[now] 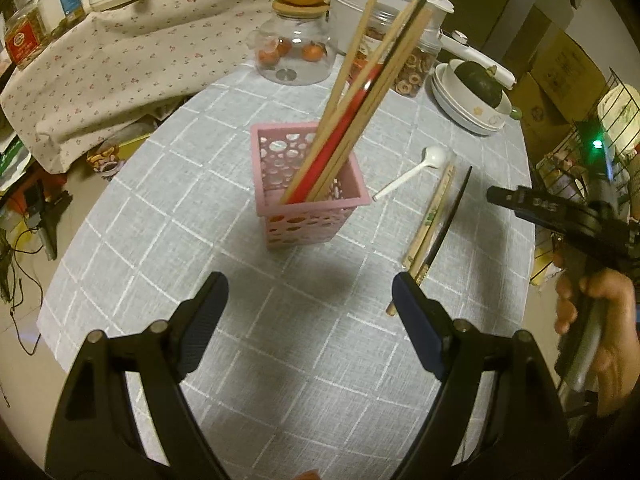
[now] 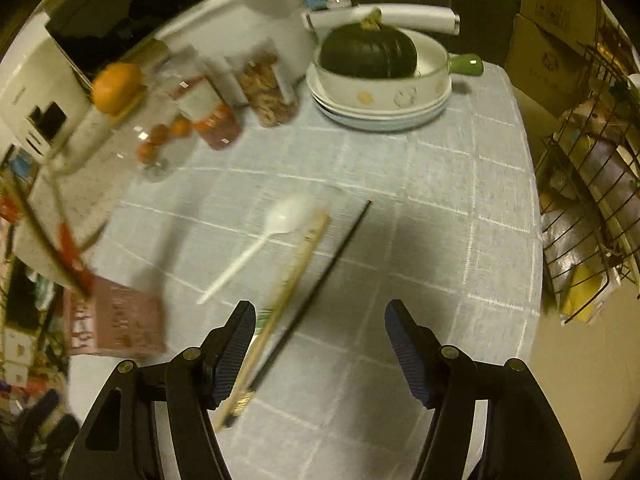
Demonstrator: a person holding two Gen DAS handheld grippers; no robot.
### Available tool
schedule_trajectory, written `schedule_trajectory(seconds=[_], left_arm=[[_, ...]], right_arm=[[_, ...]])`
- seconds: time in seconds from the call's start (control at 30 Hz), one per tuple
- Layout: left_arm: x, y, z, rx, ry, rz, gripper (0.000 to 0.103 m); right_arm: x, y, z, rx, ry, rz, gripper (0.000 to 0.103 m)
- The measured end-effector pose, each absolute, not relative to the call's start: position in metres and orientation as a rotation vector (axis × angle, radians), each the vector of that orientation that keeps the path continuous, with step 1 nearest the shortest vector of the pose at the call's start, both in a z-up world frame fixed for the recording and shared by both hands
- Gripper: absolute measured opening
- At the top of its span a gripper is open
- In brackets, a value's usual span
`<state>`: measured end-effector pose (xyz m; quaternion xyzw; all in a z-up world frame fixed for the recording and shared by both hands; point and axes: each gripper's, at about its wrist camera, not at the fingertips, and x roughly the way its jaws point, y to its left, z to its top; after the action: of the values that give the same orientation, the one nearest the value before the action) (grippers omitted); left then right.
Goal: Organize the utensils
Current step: 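Move the right tool to the black chopstick and grasp it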
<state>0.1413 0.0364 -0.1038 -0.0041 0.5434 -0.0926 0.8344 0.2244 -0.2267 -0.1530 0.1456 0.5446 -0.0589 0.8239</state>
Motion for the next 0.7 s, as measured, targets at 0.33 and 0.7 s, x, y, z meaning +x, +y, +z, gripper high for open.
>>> schedule_trajectory(seconds=[0.33, 0.7], left_arm=[[0.141, 0.032, -0.105, -0.026, 1.165, -0.210, 0.084], [0.138, 0.022, -0.107, -0.004, 1.163, -0.226, 0.084]], right_arm=[[0.250, -0.228, -0.193, 0.365, 1.221, -0.119, 0.040], [0.262, -0.221, -0.209, 0.328, 1.224, -0.170, 0.018]])
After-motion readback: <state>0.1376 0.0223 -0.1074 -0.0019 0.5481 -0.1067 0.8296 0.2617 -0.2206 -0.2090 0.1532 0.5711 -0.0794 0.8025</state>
